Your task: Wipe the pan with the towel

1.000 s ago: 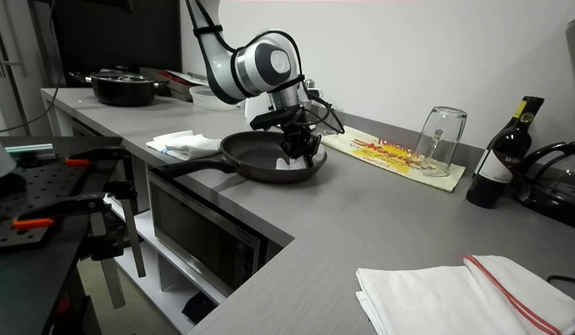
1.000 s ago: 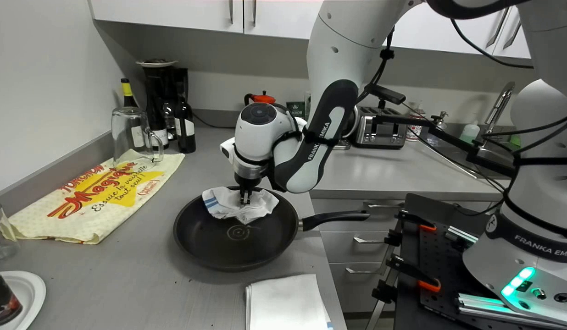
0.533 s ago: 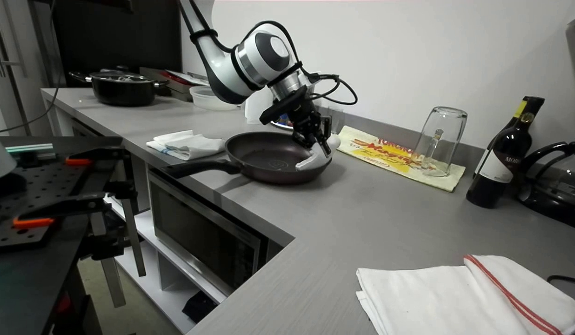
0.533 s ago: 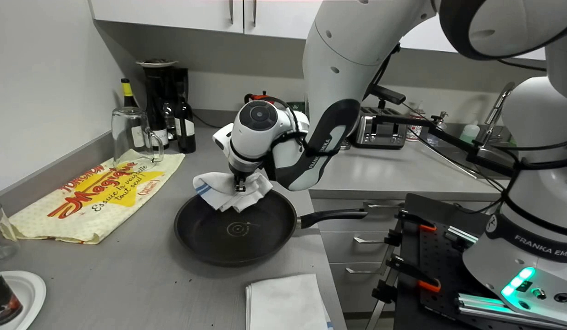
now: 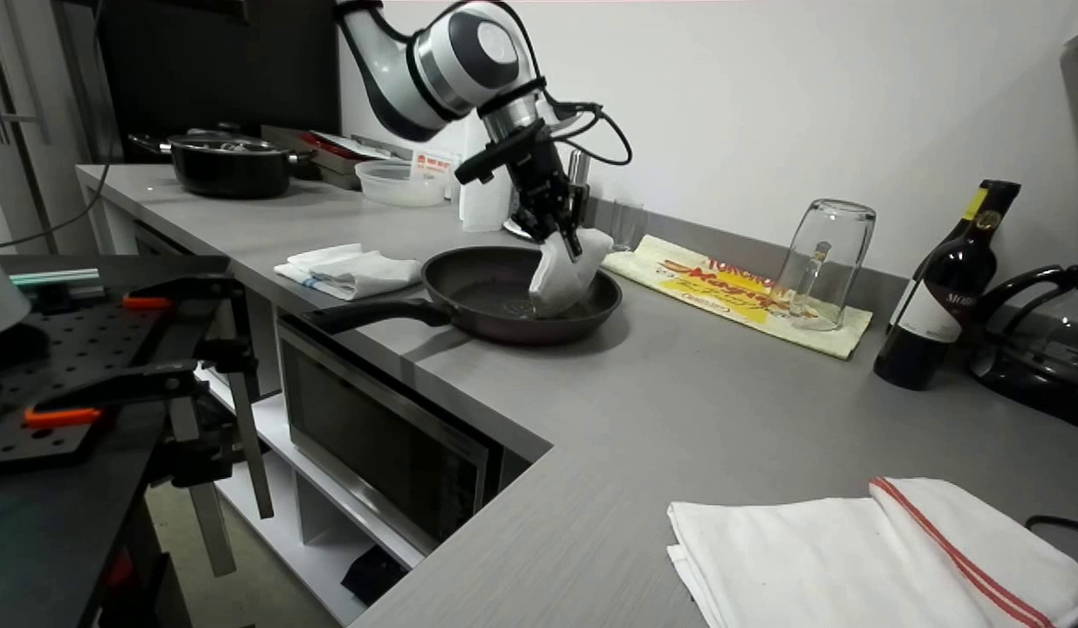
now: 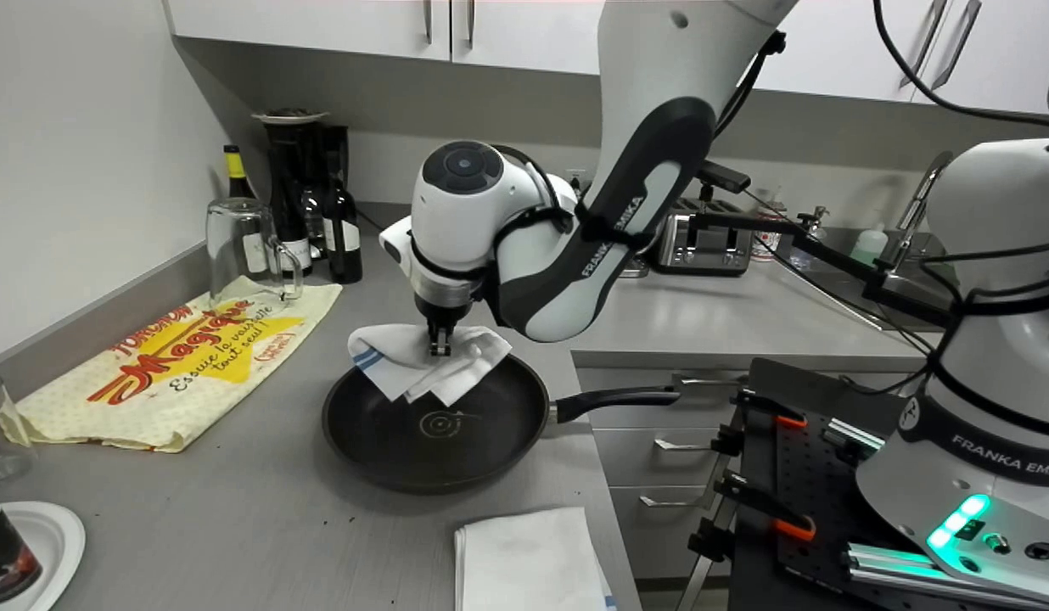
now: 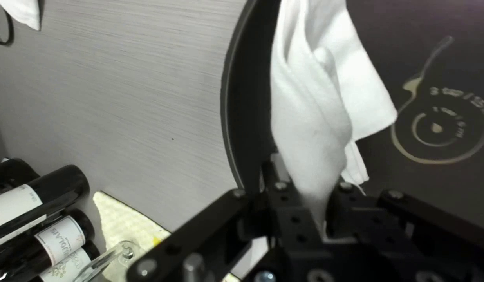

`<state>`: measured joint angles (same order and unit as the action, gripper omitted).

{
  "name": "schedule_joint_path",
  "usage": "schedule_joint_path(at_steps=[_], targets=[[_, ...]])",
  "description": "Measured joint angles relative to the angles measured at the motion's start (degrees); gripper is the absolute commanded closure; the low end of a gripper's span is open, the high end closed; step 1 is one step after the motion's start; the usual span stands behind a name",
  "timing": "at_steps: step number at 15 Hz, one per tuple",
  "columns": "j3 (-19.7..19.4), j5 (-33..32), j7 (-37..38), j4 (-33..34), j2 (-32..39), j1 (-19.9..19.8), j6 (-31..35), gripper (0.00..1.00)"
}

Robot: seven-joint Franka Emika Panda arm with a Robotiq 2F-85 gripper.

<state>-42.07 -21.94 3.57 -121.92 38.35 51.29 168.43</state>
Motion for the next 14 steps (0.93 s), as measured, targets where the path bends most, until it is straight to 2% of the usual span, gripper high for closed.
schedule_joint_path(at_steps=[3,5,9,12,14], targets=[[4.7,1.0,-2.1,-1.0,-9.5,-0.4,-7.7,0.96],[10.7,0.7,-2.1,-1.0,-15.8,-3.0,-13.4,0.96],[27.4,2.2,-2.2,-1.2,-24.6,-13.0,-22.1,0.96],[39.4,8.1,-2.7,-1.5,-25.7,-20.8,-25.0,0.96],[45.0,10.8,-2.6,-1.6,-24.7,-24.6,-25.6,0.96]])
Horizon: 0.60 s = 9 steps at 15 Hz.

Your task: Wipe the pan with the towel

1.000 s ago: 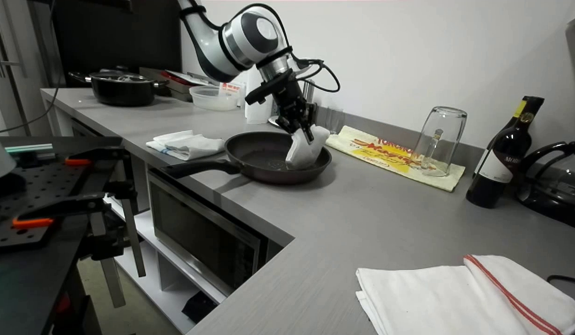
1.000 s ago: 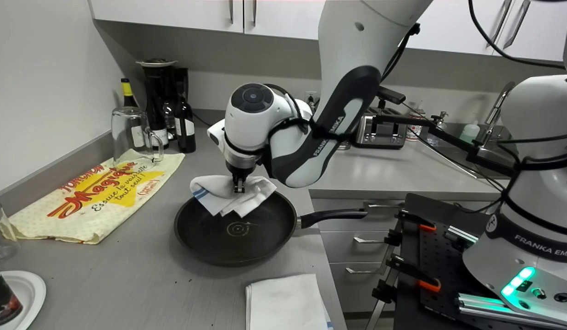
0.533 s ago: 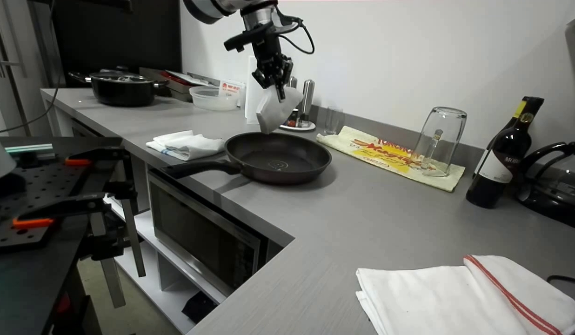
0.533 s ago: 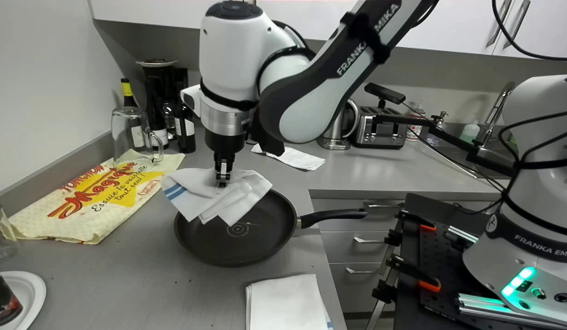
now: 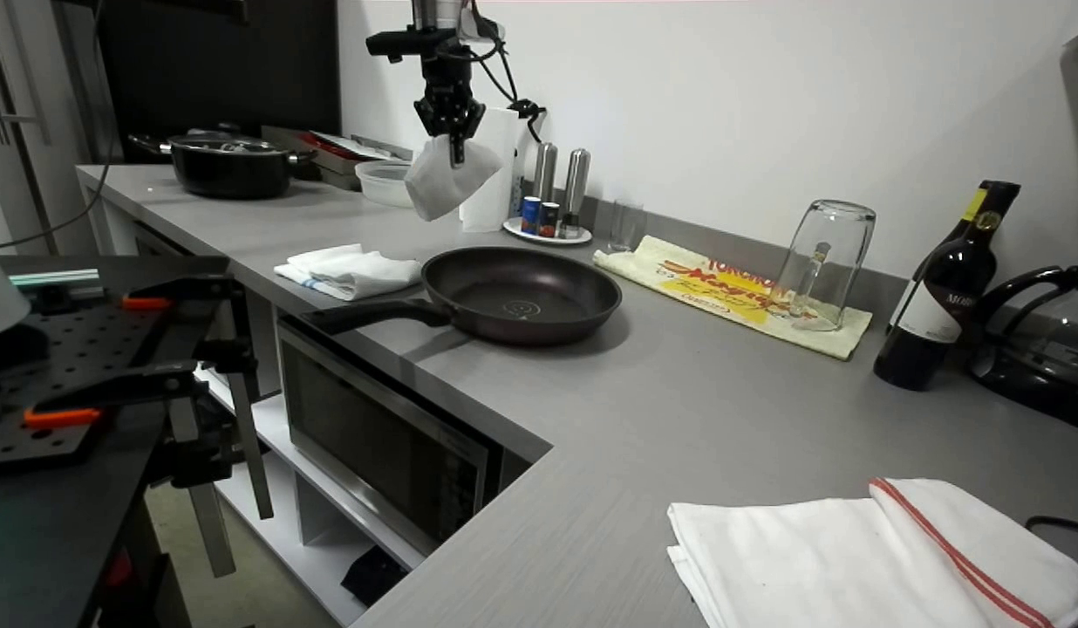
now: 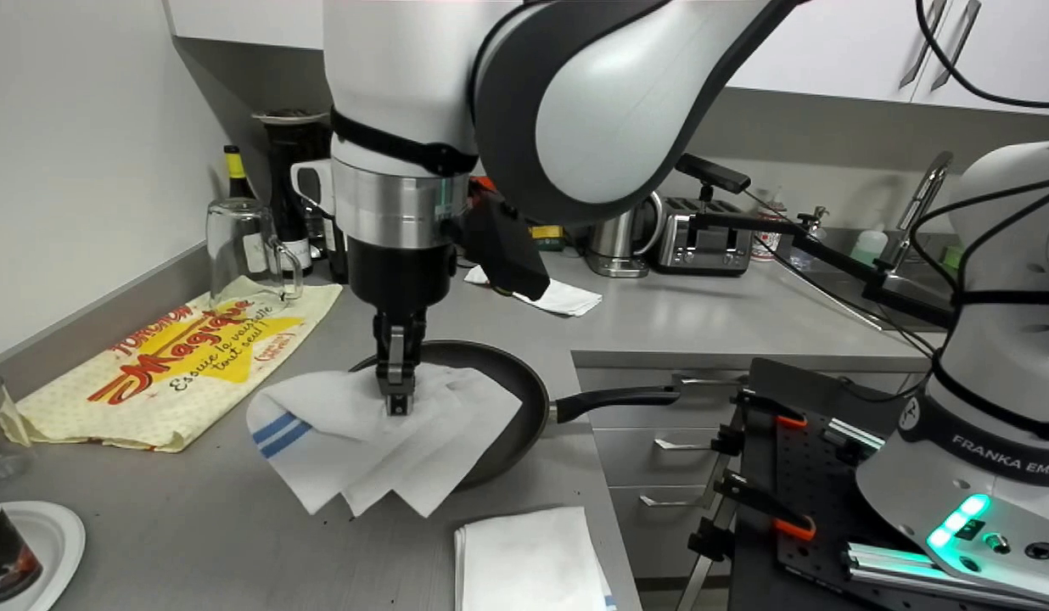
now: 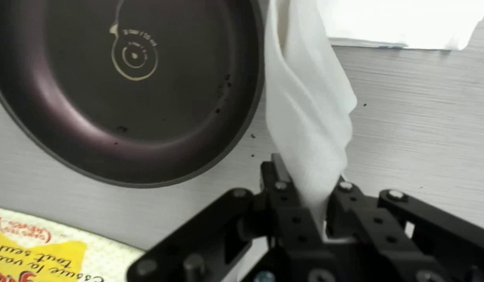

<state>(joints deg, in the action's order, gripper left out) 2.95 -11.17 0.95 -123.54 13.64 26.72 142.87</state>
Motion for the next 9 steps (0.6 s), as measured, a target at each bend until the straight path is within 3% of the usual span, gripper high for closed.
schedule_joint_path(at_steps=[4,9], targets=[[6.0,2.8,0.1,0.5,3.7,-4.0,0.0,0.96],[9.1,4.8,0.2,1.5,8.4,-5.5,-0.2,0.96]])
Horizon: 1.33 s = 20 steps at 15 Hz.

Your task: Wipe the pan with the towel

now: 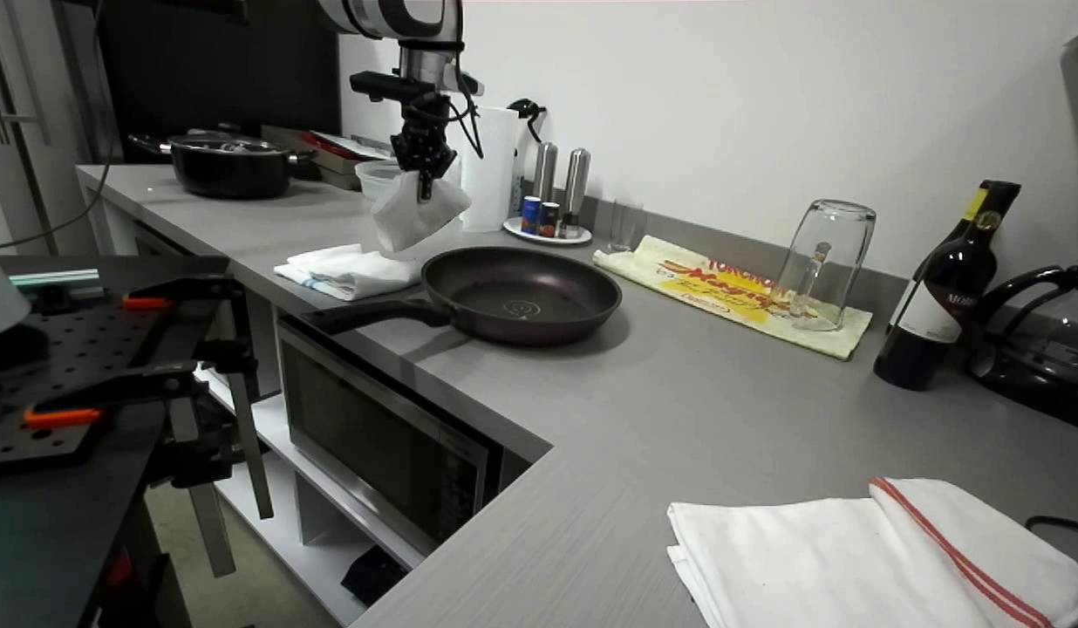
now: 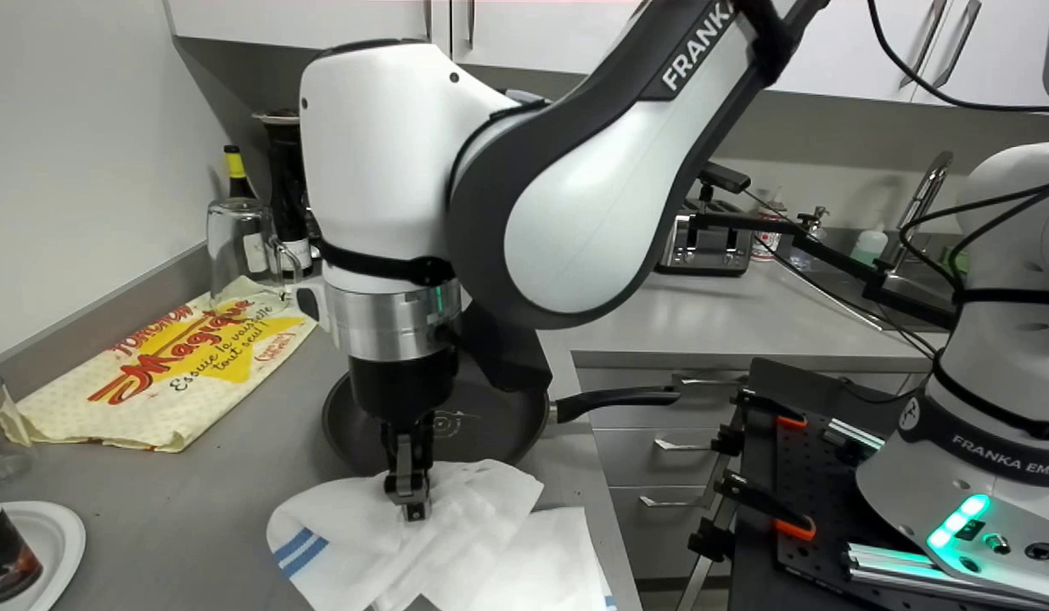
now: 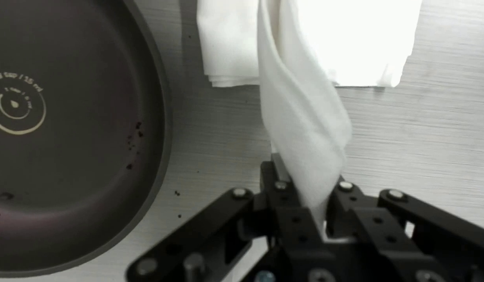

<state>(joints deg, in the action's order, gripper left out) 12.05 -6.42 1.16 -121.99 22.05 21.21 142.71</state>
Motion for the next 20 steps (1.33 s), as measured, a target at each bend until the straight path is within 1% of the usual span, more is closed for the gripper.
schedule_joint_path(at_steps=[8,12,15,16,17,19,20], targets=[[2.5,2.5,0.2,2.4,4.9,0.0,-0.7,0.96],[3.7,3.4,0.2,2.9,5.4,0.0,-1.3,0.96],[3.7,3.5,0.2,3.3,5.4,0.0,-1.3,0.96],[3.7,3.5,0.2,3.5,5.4,-0.1,-1.3,0.80],[3.7,3.5,0.2,3.6,5.4,-0.1,-1.3,0.57],[3.6,3.5,0.3,3.7,5.5,-0.1,-1.3,0.53],[3.6,3.5,0.3,3.7,5.5,-0.1,-1.3,0.48]])
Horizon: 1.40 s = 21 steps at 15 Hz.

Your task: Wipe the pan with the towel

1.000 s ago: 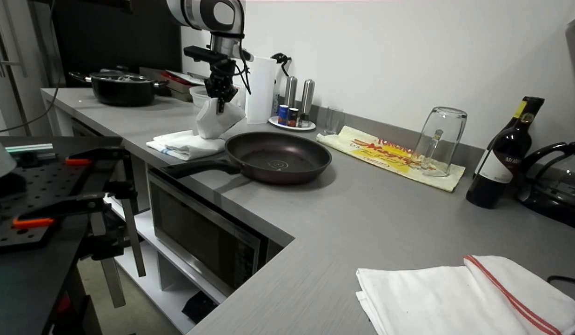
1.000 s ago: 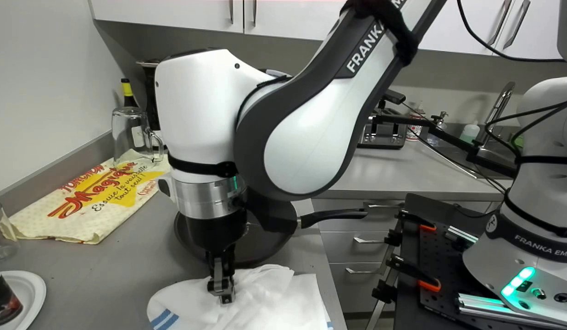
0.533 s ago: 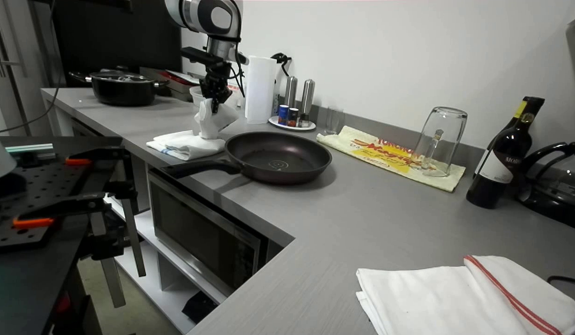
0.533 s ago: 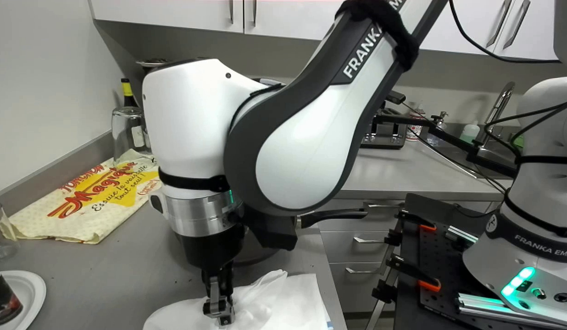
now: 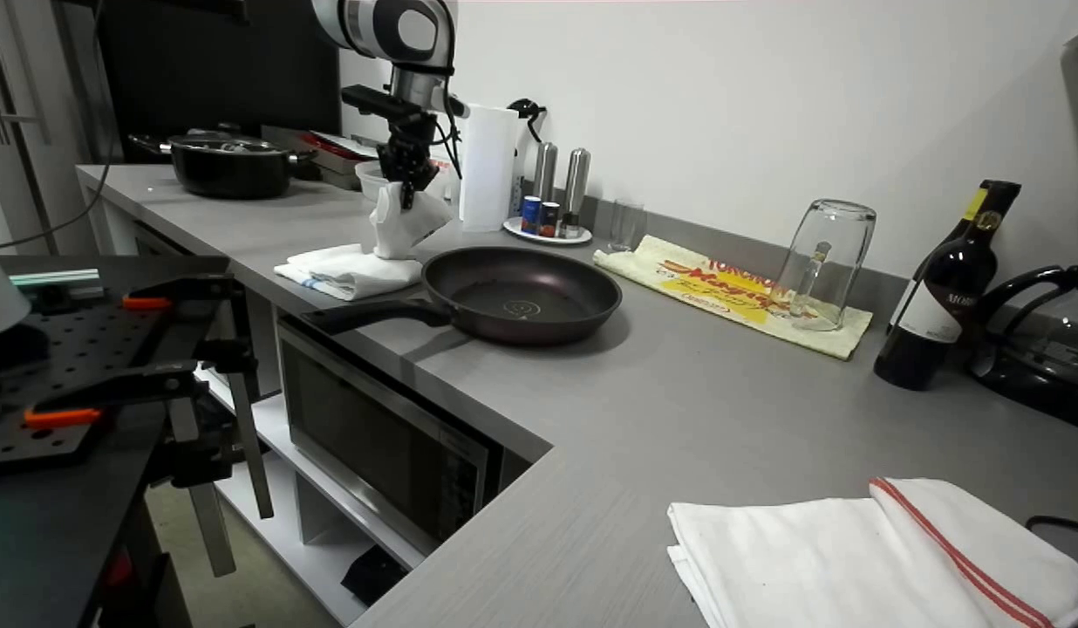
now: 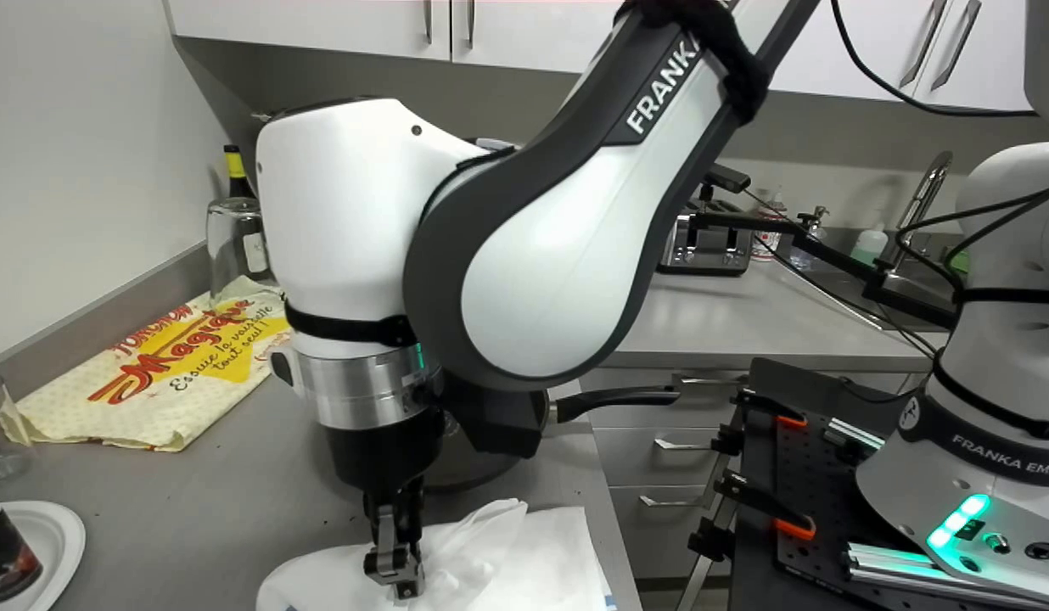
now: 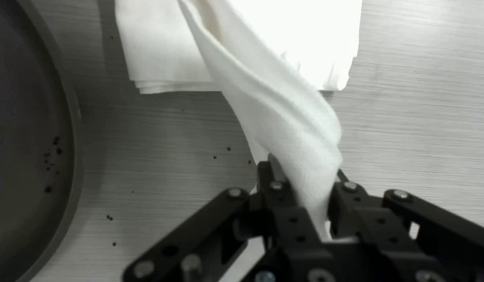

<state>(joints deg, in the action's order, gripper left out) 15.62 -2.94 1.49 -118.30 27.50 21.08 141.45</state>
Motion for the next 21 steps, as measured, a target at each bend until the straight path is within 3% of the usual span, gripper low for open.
schedule_joint_path(at_steps=[5,7,14,21], targets=[[0.0,0.2,0.0,0.0,-0.1,-0.6,0.0,0.11],[0.0,0.5,0.0,0.0,-0.2,-0.9,0.0,0.01],[0.1,1.7,-0.2,-0.2,-2.1,-2.8,-0.3,0.00],[1.1,11.4,-7.3,-2.2,-10.6,-9.9,-14.2,0.00]])
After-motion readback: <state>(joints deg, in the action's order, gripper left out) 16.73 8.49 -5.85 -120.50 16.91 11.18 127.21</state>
